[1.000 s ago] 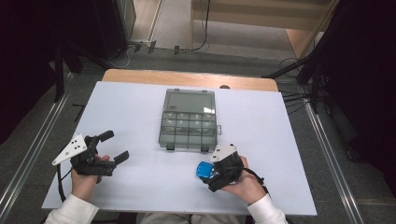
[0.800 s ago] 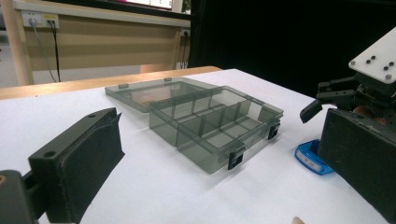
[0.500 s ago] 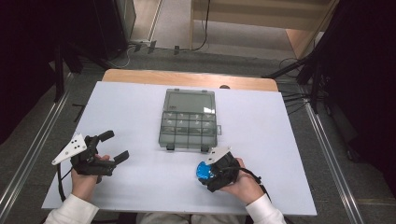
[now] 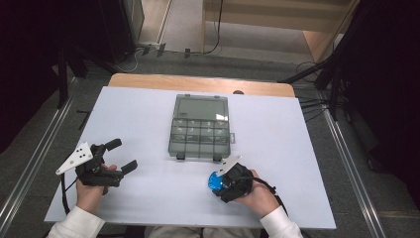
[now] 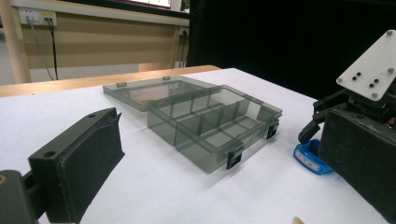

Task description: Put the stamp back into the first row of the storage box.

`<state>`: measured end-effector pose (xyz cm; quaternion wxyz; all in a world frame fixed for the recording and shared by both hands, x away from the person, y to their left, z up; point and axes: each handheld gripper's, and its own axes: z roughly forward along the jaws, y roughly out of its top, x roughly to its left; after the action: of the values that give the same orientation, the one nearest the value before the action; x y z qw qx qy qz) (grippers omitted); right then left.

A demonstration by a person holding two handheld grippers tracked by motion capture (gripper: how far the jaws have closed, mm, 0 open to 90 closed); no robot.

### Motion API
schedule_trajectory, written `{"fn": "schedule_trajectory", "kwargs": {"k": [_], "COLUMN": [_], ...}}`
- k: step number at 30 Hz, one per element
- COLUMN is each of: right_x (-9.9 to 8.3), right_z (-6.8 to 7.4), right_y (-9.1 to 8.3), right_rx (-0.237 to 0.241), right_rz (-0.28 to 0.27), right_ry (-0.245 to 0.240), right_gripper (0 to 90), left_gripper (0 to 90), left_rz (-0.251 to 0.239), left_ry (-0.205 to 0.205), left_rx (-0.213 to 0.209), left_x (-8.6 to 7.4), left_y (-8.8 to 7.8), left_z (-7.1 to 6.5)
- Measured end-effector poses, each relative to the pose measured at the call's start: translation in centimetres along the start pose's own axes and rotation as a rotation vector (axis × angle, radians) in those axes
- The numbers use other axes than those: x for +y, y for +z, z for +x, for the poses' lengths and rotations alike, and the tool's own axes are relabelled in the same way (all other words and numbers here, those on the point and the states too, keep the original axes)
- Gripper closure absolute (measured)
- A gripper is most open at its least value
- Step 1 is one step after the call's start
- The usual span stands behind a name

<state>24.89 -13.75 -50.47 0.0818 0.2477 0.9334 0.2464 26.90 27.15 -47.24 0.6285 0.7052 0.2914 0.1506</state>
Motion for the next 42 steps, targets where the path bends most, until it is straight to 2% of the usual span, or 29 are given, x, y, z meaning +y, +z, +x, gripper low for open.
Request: {"fn": "schedule_trajectory", "kwargs": {"k": [3, 5, 9, 15, 21, 23, 32, 36, 42], "right_x": [0.0, 0.0, -0.1, 0.0, 0.1, 0.2, 0.6, 0.9, 1.8], "right_z": [0.0, -0.1, -0.2, -0.3, -0.3, -0.3, -0.6, -1.0, -1.7], "right_y": [0.0, -0.1, -0.1, -0.1, -0.4, -0.8, -1.9, -2.8, -3.7], "right_rx": [0.003, 0.001, 0.009, 0.018, 0.026, 0.028, 0.023, 0.011, 0.003], "right_rz": [-0.001, -0.001, 0.000, 0.004, 0.001, -0.010, -0.047, -0.079, -0.091], "right_ry": [-0.010, -0.015, -0.005, -0.021, -0.006, 0.006, 0.006, 0.007, 0.004], "right_gripper": [34.5, 41.2, 41.6, 41.9, 41.9, 42.0, 42.0, 42.0, 42.0], "left_gripper": [0.0, 0.0, 0.0, 0.0, 0.0, 0.0, 0.0, 0.0, 0.0], "left_rz": [-0.004, -0.002, -0.004, -0.007, -0.009, -0.009, -0.011, -0.015, -0.016], "left_ry": [-0.002, -0.004, -0.005, -0.005, -0.007, -0.007, -0.009, -0.011, -0.010], "left_rx": [-0.004, -0.005, -0.005, -0.007, -0.009, -0.009, -0.007, -0.002, -0.004], "left_x": [0.0, 0.0, 0.0, 0.0, 0.0, 0.0, 0.0, 0.1, 0.1], "left_y": [0.0, 0.0, 0.0, 0.0, 0.0, 0.0, -0.1, -0.1, -0.2], "left_z": [0.0, 0.0, 0.0, 0.0, 0.1, 0.1, 0.1, 0.1, 0.1]}}
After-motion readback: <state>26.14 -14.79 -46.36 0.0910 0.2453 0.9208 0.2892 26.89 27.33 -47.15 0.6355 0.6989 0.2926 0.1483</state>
